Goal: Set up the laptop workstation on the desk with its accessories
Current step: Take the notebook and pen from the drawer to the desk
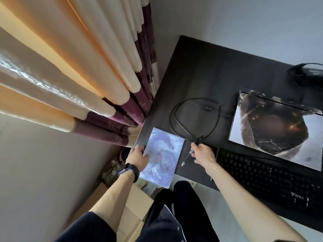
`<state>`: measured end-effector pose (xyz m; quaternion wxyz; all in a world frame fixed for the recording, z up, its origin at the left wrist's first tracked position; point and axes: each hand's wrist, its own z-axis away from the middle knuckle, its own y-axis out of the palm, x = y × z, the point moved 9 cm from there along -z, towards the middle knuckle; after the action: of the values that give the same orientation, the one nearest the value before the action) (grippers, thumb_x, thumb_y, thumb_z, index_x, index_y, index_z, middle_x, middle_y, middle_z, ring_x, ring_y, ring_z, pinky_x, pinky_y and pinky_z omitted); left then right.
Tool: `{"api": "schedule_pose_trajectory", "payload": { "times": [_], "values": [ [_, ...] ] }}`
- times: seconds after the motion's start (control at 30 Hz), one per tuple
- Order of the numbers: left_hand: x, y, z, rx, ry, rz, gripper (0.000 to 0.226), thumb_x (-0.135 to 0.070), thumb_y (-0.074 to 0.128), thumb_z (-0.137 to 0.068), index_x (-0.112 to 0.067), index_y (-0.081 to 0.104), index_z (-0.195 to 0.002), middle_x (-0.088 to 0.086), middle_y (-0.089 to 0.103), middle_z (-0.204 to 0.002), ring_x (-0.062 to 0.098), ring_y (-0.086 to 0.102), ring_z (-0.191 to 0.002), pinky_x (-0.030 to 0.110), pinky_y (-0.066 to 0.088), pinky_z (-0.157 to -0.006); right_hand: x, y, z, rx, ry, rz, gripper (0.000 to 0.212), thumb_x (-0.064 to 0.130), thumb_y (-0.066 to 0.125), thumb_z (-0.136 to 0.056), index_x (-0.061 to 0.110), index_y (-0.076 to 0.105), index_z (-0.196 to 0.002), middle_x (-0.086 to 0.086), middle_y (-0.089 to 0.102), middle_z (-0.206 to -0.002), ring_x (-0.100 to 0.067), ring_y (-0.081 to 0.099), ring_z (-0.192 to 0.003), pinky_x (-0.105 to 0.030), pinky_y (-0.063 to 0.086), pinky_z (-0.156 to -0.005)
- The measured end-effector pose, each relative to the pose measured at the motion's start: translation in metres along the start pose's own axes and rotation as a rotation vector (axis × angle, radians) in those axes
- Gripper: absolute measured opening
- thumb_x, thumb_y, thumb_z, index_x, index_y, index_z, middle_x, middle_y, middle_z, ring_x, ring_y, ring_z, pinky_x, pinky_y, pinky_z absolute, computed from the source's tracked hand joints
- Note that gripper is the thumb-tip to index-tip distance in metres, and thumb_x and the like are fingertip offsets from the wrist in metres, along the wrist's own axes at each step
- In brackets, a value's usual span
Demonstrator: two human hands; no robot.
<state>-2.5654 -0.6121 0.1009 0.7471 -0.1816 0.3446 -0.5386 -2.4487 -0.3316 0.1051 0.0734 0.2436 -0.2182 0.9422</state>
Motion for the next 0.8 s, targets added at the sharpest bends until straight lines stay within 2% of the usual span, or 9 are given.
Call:
{"api": "schedule_pose_trajectory", "payload": {
  "times": [0.07,0.13,0.2,0.27,0.33,0.47,0.6,0.8],
  "values": [
    [-0.009,0.000,0.002,-0.008,0.025,-0.017,0.041,-0.032,0.057,-0.089,-0.021,0.051,-0.128,0.004,0.050,-0.127,0.030,0.056,-0.111,0.033,0.043,-0.090,0.000,0.007,-0.001,-0.003,0.067,-0.165,0.036,0.040,0.057,-0.099,0.006,0.066,-0.094,0.001,0.069,-0.088,-0.021,0.068,-0.083,-0.049,0.058,-0.092],
    [-0.016,0.002,0.000,-0.016,0.053,-0.058,0.051,-0.031,0.057,-0.090,-0.021,0.042,-0.138,0.007,0.044,-0.130,0.031,0.056,-0.114,0.038,0.045,-0.096,0.001,0.013,-0.001,0.015,0.136,-0.401,0.026,0.036,0.056,-0.102,0.010,0.062,-0.098,0.001,0.067,-0.094,-0.018,0.066,-0.086,-0.042,0.055,-0.093],
    [-0.023,0.003,-0.006,-0.025,0.078,-0.083,0.065,-0.036,0.060,-0.087,-0.024,0.034,-0.145,0.008,0.042,-0.133,0.030,0.052,-0.118,0.041,0.044,-0.101,0.006,0.016,-0.006,0.051,0.179,-0.587,0.022,0.034,0.054,-0.104,0.013,0.060,-0.102,-0.001,0.065,-0.100,-0.020,0.065,-0.096,-0.039,0.048,-0.099],
    [-0.034,0.004,-0.011,-0.008,0.120,-0.123,0.080,-0.048,0.064,-0.082,-0.039,0.023,-0.150,0.005,0.040,-0.129,0.028,0.049,-0.117,0.042,0.044,-0.102,0.017,0.012,-0.015,0.065,0.186,-0.710,0.025,0.033,0.051,-0.106,0.011,0.060,-0.113,-0.004,0.063,-0.113,-0.022,0.062,-0.111,-0.040,0.045,-0.107],
    [-0.046,0.010,-0.016,0.027,0.165,-0.185,0.084,-0.052,0.067,-0.083,-0.050,0.016,-0.149,0.002,0.036,-0.121,0.028,0.050,-0.108,0.041,0.045,-0.100,0.029,0.003,-0.027,0.064,0.182,-0.775,0.024,0.030,0.051,-0.106,0.010,0.059,-0.117,-0.005,0.061,-0.123,-0.023,0.059,-0.119,-0.040,0.045,-0.108],
    [-0.069,0.018,-0.022,0.029,0.225,-0.213,0.084,-0.046,0.070,-0.085,-0.050,0.018,-0.151,0.000,0.031,-0.114,0.030,0.049,-0.101,0.042,0.048,-0.096,0.055,-0.019,-0.052,0.043,0.142,-0.808,0.020,0.030,0.051,-0.106,0.014,0.060,-0.099,-0.002,0.063,-0.114,-0.023,0.061,-0.115,-0.039,0.048,-0.104],
    [-0.094,0.025,-0.035,0.025,0.232,-0.226,0.087,-0.044,0.069,-0.085,-0.048,0.015,-0.153,0.001,0.032,-0.116,0.030,0.048,-0.103,0.041,0.049,-0.094,0.076,-0.041,-0.081,0.004,0.113,-0.842,0.022,0.028,0.052,-0.106,0.013,0.060,-0.092,-0.004,0.062,-0.119,-0.025,0.061,-0.112,-0.037,0.050,-0.099],
    [-0.123,0.027,-0.051,0.034,0.240,-0.255,0.092,-0.037,0.070,-0.085,-0.046,0.009,-0.154,0.005,0.032,-0.123,0.034,0.046,-0.109,0.042,0.049,-0.094,0.099,-0.066,-0.114,-0.055,0.075,-0.883,0.019,0.027,0.053,-0.105,0.011,0.062,-0.102,-0.001,0.062,-0.117,-0.024,0.065,-0.115,-0.038,0.052,-0.103]
  ]
}}
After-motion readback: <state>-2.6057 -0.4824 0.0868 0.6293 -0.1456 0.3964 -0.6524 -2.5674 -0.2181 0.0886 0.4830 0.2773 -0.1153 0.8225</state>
